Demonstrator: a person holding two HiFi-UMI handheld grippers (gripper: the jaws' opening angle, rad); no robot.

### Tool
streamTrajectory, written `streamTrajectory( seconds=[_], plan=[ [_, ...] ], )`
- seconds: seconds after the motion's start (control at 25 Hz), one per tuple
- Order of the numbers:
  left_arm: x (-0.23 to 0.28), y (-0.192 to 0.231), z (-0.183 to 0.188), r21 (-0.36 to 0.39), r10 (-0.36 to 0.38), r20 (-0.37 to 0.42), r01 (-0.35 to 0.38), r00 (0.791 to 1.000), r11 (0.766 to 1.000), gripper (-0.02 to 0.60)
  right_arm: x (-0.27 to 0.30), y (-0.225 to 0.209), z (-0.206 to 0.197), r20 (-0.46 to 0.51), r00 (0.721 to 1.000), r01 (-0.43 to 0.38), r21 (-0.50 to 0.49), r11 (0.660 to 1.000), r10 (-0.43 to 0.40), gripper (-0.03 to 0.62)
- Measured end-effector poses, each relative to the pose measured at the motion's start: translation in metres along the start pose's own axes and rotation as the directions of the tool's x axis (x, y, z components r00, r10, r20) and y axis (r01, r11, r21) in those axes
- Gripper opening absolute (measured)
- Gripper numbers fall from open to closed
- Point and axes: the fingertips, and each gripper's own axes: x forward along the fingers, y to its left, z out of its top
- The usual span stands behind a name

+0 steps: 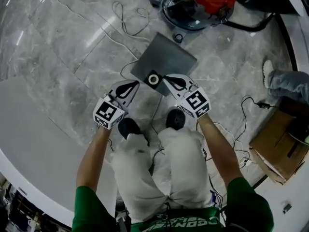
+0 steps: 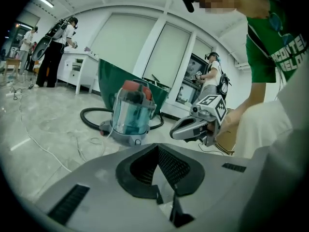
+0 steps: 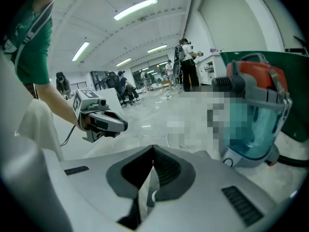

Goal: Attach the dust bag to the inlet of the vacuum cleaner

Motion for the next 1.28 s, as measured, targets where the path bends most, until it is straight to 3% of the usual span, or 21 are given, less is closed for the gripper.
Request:
streamTrajectory(
  seconds=[0.28,0.6,0.88,1.28],
  plan=[
    [0.044,0.030,-0.117,0.068,-0.052,0.005,0.052,0.999,0.996,0.005,0.065,0.004,-0.111,0.028,0.999,-0.033,-0.022,0.999,0.034,0.009],
    [0.077,0.028,-0.202,0.113,-0.122,-0.027,0.124,0.992,0.986,0.005,0.099,0.010,-0.181,0.086,0.996,-0.006,-0.045,0.999,0.010,0.009],
    [0.092,0.030,-0.234,0.126,-0.136,-0.073,0.145,0.988,0.981,0.005,0.108,0.011,-0.207,0.064,0.995,0.077,-0.119,0.990,-0.070,0.011],
    [0.098,0.020,-0.248,0.111,-0.180,-0.093,0.189,0.979,0.976,0.005,0.121,0.037,-0.246,-0.029,0.996,0.071,-0.285,0.956,-0.083,0.014]
  ],
)
